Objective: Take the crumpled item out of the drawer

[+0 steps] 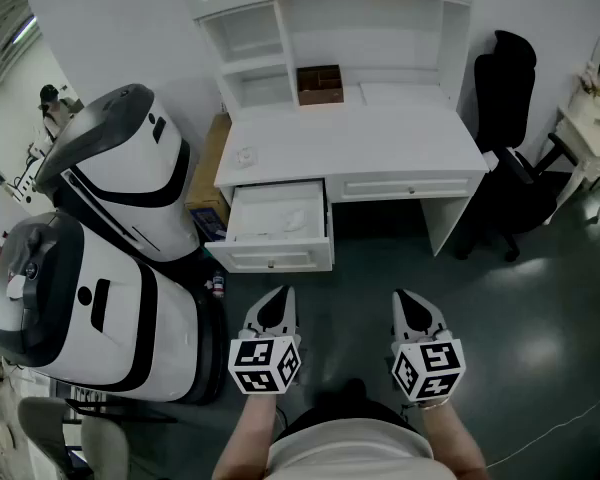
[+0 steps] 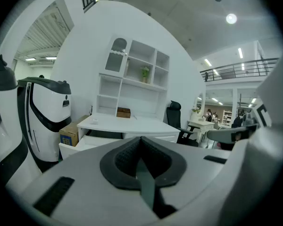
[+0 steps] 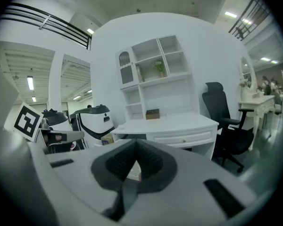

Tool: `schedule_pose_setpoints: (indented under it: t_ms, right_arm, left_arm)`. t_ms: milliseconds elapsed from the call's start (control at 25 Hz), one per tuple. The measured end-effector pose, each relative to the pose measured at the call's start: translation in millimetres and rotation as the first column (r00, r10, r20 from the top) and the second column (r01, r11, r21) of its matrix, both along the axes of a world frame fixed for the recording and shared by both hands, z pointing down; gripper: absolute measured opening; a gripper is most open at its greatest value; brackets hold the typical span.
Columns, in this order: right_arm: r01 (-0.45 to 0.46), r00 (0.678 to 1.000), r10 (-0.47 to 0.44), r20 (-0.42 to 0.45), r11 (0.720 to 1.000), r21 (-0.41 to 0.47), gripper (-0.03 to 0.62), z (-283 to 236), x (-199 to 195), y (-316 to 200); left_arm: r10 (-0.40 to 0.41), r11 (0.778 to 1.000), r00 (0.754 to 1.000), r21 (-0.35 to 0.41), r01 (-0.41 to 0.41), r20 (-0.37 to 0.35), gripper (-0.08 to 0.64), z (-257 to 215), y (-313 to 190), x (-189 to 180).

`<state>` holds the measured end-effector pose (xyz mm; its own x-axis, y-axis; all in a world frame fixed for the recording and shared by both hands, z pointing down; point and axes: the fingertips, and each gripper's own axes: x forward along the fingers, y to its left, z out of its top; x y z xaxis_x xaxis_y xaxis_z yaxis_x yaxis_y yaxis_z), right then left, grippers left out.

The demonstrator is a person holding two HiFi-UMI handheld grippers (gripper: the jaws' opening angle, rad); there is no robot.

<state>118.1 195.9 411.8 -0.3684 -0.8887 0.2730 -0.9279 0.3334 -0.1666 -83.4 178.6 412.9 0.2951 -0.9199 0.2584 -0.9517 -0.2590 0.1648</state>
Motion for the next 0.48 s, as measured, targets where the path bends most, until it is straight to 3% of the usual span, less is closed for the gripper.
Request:
schedule_pose_setpoints:
  t_ms: [480]
  right_arm:
    - [0.017,0.999,-0.018,0.041,0.999,0.028,0.002,-5.1,20.2,-23.9]
  left_arm:
    - [-0.053,0.999,0.998,0.004,0.053,0.031,-0.001,-5.4,-17.6,14.4]
